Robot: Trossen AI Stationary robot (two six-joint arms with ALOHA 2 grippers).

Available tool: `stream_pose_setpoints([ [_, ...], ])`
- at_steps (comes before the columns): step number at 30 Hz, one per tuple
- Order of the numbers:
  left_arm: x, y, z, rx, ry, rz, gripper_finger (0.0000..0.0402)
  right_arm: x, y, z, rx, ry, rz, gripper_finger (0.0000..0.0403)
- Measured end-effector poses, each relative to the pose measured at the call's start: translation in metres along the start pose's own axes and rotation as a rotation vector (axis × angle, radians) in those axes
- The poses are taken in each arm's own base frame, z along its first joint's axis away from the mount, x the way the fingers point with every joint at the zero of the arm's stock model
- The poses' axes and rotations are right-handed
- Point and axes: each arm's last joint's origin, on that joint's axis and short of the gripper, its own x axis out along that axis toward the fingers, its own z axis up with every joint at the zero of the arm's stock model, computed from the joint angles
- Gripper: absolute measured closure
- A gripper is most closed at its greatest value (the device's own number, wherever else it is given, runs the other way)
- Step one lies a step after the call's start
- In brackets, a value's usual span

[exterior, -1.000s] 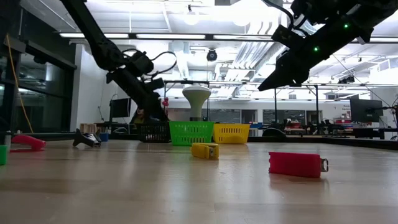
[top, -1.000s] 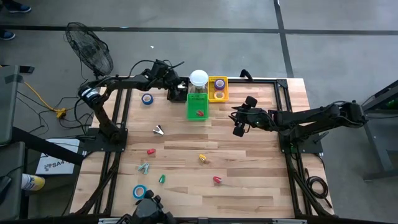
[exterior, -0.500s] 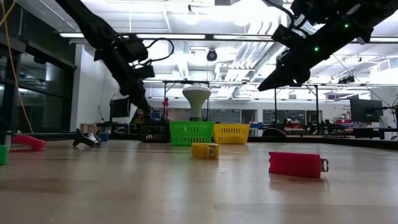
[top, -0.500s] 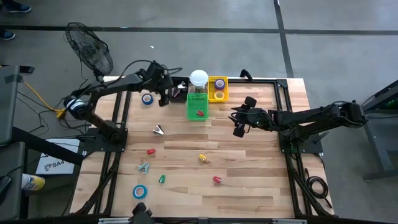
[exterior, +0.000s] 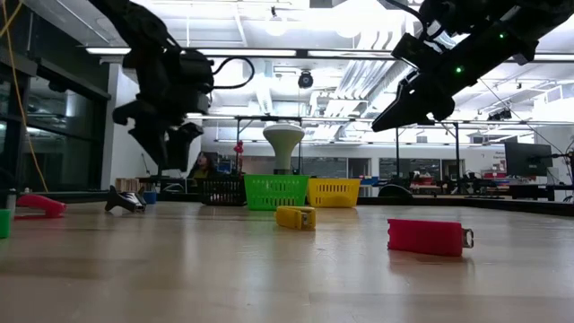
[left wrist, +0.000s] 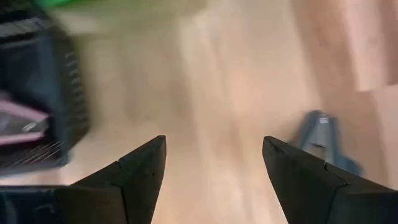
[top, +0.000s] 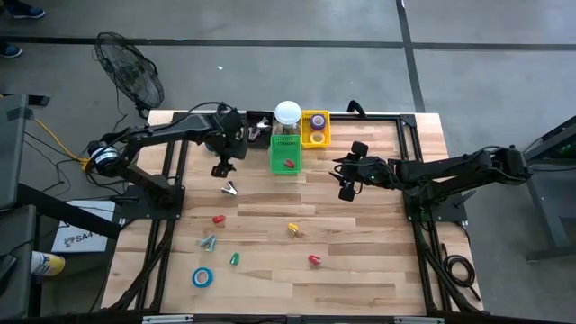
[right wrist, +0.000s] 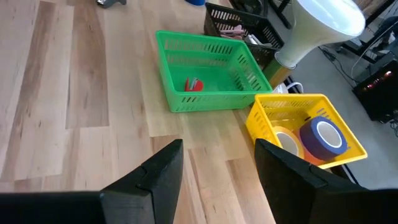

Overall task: Pick and place Stapler, Stapler remover, tape
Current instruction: Put the blue tape into the yellow bin

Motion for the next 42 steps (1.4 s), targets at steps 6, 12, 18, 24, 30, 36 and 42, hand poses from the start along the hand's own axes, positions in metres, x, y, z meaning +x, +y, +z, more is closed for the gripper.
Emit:
stream_pose_setpoints([
  [6,0.005,-0.022,0.014,0.169,0.043,-0.062,0.0137,0.000,0.000,-0.002,-0.004,0.022,0.007,0.0213],
  [12,0.009,-0.039,0.025,0.285,0.137,-0.014,0.0137,0.000,0.002,-0.004,0.011,0.032,0.042,0.0213],
  [18,0.008,-0.034,0.022,0.150,0.345,0.242,0.0137,0.000,0.002,-0.004,0.024,0.031,0.046,0.0213],
  [24,0.001,-0.007,0.001,-0.050,0.338,0.291,0.0137,0.000,0.002,-0.003,0.025,0.029,0.045,0.0213],
  [30,-0.010,0.027,-0.029,-0.328,0.270,0.356,0.0137,0.000,0.002,-0.003,0.023,0.028,0.045,0.0213],
  [36,-0.010,0.042,-0.056,-0.546,0.224,0.270,0.0138,0.000,0.002,-0.003,0.022,0.029,0.044,0.0213],
  [42,-0.003,0.049,-0.065,-0.613,0.252,0.272,0.0138,0.000,0.002,-0.003,0.017,0.030,0.042,0.0213],
])
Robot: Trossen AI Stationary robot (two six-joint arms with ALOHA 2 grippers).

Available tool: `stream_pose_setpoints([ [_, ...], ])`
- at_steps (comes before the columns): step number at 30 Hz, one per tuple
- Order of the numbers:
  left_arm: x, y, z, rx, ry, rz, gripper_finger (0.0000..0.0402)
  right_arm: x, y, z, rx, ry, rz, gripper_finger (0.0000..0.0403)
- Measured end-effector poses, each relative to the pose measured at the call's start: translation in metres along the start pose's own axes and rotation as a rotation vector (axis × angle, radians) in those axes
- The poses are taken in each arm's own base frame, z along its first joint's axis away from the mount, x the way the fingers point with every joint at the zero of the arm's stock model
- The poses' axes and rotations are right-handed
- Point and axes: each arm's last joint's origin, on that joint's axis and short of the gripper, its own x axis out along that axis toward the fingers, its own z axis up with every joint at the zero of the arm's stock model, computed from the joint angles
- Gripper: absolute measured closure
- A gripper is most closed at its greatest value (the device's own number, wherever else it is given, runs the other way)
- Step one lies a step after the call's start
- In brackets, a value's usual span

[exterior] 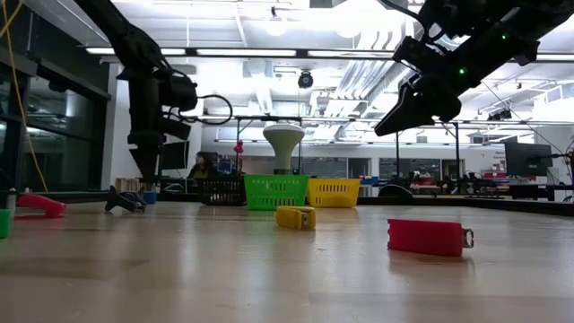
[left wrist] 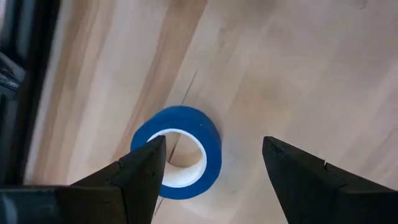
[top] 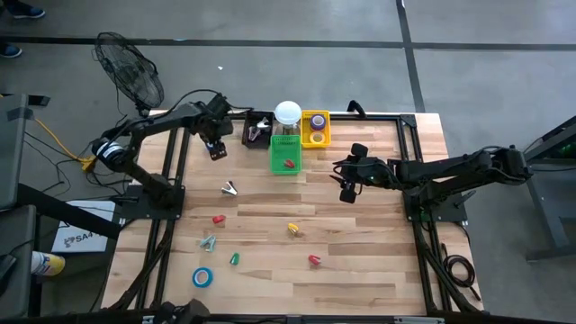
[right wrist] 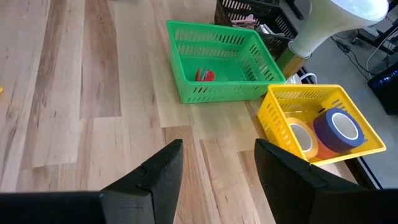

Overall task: Pick and place Stapler, Stapler remover, tape
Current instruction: Put the blue tape into the yellow bin

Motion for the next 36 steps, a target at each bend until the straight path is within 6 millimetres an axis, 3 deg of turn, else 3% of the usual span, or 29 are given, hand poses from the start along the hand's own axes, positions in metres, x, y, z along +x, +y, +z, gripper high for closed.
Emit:
stream_pose_setpoints([
  [9,0.028,0.001,0.002,-0.028,0.121,0.018,0.0138,0.000,0.000,0.000,0.000,0.000,0.000,0.0213],
  [18,0.036,0.000,0.002,-0.028,0.134,-0.028,0.0145,0.000,0.000,0.000,0.001,0.000,-0.008,0.0213],
  [36,0.035,-0.001,0.001,0.017,0.142,-0.042,0.0363,0.000,0.000,0.000,0.004,0.000,-0.008,0.0213],
])
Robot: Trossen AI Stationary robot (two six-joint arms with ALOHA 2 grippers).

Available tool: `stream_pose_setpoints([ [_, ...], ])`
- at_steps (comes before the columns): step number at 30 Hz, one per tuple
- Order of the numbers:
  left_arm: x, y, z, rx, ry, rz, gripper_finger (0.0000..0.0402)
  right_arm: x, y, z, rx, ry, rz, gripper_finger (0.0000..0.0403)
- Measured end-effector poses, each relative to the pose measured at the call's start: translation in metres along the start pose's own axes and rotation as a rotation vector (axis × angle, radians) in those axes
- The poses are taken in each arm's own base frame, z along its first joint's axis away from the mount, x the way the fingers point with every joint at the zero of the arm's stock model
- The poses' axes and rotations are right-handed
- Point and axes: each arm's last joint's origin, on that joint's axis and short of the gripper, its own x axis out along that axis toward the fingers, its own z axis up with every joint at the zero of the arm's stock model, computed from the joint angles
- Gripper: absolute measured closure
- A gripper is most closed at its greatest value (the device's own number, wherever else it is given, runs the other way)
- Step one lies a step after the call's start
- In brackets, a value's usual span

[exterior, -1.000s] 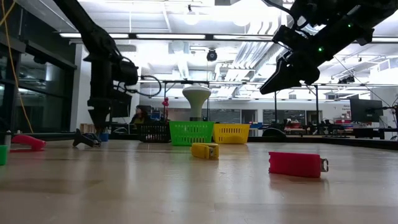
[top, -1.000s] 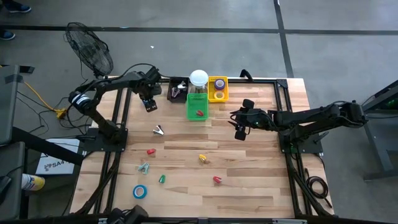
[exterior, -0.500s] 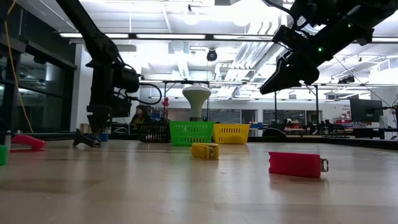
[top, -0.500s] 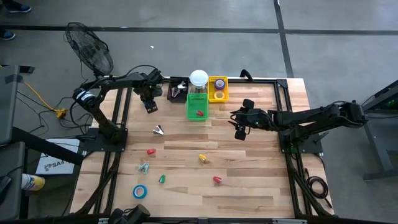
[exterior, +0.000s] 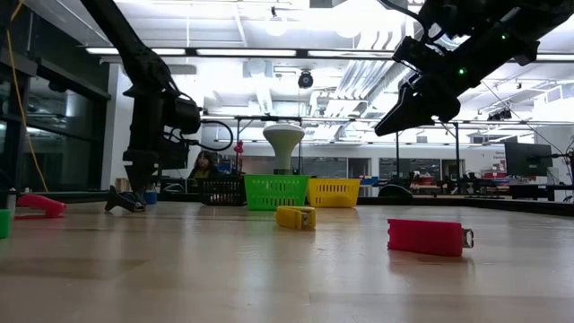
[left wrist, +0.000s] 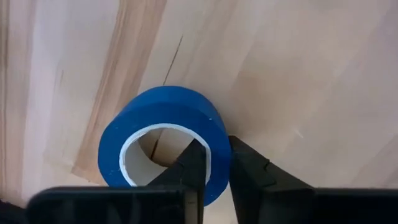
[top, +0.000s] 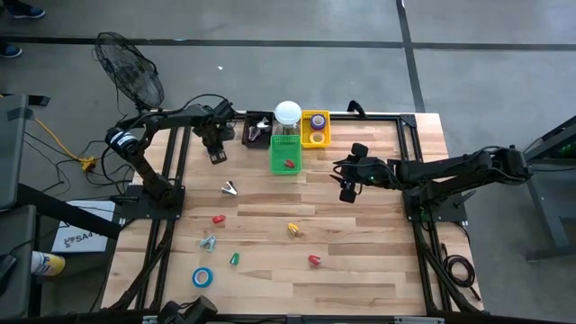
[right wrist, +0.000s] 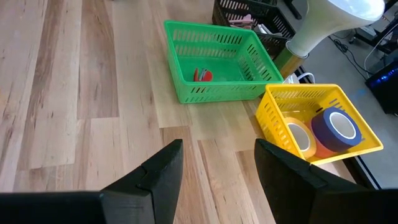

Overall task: Pick and place Stapler, Stapler remover, tape
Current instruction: Put the blue tape into the yellow bin

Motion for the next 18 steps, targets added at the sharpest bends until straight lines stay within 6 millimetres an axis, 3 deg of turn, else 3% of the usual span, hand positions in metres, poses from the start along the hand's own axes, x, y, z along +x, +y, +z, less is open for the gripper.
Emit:
stream_pose_setpoints([
  [8,-0.005,-0.001,-0.001,0.114,-0.023,-0.014,0.0366,0.000,0.000,0.001,0.005,-0.015,-0.002,0.0213],
  [18,-0.041,-0.018,0.002,0.262,-0.235,-0.041,0.0366,-0.001,-0.001,0.012,-0.022,-0.120,0.010,0.0213],
])
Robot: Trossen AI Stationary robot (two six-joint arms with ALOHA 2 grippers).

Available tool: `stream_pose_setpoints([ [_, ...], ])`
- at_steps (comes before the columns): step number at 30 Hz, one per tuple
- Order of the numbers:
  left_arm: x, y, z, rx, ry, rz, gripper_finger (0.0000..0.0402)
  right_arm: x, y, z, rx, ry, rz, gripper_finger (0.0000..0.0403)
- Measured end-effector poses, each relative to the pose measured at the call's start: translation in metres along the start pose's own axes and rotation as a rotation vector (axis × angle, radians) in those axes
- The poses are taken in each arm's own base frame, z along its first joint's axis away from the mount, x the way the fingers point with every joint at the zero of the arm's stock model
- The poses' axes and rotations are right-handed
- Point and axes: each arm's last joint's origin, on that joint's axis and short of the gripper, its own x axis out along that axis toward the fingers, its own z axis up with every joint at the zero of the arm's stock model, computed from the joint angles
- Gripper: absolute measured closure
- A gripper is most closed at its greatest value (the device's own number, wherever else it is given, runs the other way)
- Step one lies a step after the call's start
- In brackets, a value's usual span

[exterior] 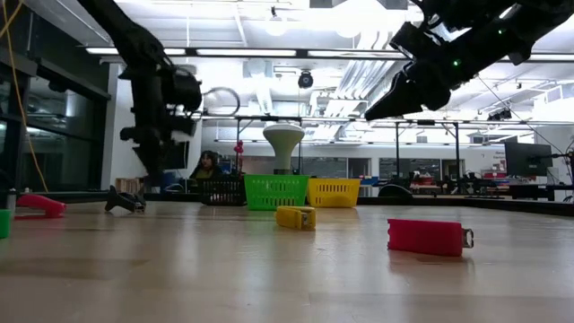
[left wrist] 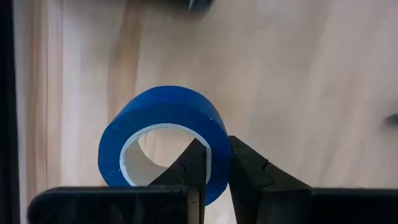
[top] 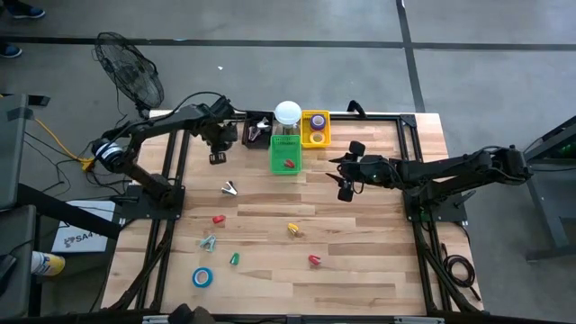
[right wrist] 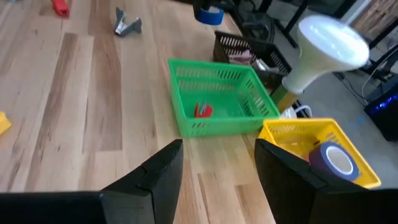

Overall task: Pick and place Stapler, Stapler remover, tape
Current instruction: Put the blue tape into the yellow bin

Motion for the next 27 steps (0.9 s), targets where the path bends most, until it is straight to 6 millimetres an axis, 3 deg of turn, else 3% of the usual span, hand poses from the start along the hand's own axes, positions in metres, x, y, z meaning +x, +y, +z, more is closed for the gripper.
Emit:
stream_pose_setpoints([
  [12,-0.039,-0.041,0.044,0.281,-0.506,-0.118,0.0360,-0.001,-0.002,0.016,-0.109,-0.169,0.008,0.0213],
  [19,-0.062,-0.064,0.080,0.508,-0.898,-0.161,0.0363,-0.002,-0.004,0.029,-0.179,-0.327,0.017,0.0213],
  [23,-0.079,-0.077,0.098,0.657,-1.124,-0.137,0.0363,0.009,-0.008,0.033,-0.213,-0.419,-0.004,0.0213],
  [27,-0.088,-0.089,0.107,0.741,-1.234,-0.104,0.0362,0.022,-0.010,0.034,-0.242,-0.506,-0.050,0.0213],
])
